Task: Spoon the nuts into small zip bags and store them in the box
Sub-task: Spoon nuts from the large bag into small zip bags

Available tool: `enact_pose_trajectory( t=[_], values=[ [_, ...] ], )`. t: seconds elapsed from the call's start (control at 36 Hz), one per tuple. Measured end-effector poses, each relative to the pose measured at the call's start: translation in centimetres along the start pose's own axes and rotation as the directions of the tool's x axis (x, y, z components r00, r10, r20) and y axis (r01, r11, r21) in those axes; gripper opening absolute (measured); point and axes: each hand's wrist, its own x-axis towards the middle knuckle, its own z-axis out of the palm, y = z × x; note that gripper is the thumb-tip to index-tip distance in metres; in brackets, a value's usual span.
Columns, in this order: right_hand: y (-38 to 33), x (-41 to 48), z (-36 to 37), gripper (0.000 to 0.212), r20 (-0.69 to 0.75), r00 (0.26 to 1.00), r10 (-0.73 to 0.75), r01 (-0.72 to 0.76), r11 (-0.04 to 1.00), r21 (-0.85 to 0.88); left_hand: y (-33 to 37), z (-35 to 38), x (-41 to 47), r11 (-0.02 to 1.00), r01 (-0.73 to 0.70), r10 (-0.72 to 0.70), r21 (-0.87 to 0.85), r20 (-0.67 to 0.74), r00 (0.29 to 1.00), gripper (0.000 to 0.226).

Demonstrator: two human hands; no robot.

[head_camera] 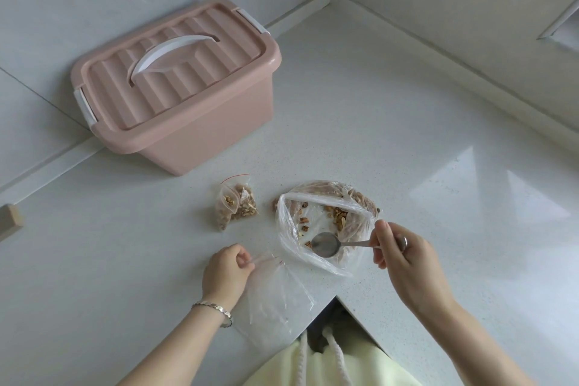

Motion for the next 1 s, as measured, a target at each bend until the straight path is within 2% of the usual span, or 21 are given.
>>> enact_pose_trajectory(
  t=[0.11,0.25,0.36,0.47,0.58,0.72,0.83,1.0],
  values=[
    [0.1,-0.1,-0.4,0.043,-0.04,0.999,-0.014,0.014,1.0,-0.009,0.2,-0.8,-0.3,0.998,-0.017,0.015,-0.058,-0.037,0.999,0.028],
    [-0.8,0.2,-0.8,0.053,-0.095,0.984,-0.151,0.154,0.988,0.025,2.3,-3.6,-1.6,0.97,-0.065,0.032,-0.234,-0.141,0.989,0.021],
    [-2.0,0.7,-0.7,0.05,-0.128,0.967,-0.22,0.235,0.965,0.115,5.4,-6.1,-3.2,0.861,-0.093,0.003,-0.499,-0.178,0.984,0.016],
    [-3.4,1.0,-0.2,0.047,-0.098,0.972,-0.211,0.226,0.957,0.181,8.8,-7.6,-5.1,0.731,-0.172,0.077,-0.66,-0.171,0.982,0.014],
    [-4.5,1.4,0.6,0.044,0.007,0.989,-0.146,0.138,0.946,0.295,11.4,-6.8,-5.6,0.681,-0.207,0.13,-0.702,-0.162,0.978,0.013],
    [-5.2,1.6,1.4,0.023,0.12,0.991,-0.067,0.035,0.967,0.251,13.6,-5.3,-5.7,0.657,-0.214,0.176,-0.723,-0.129,0.976,0.014],
    [-5.3,1.2,1.2,0.012,0.112,0.992,-0.05,0.018,0.962,0.271,14.7,-5.1,-6.3,0.652,-0.257,0.261,-0.713,-0.107,0.959,0.01],
    [-5.6,0.6,0.4,0.008,0.104,0.993,-0.063,0.02,0.928,0.372,14.6,-5.4,-6.7,0.571,-0.169,0.292,-0.803,0.006,0.956,0.008]
  ],
)
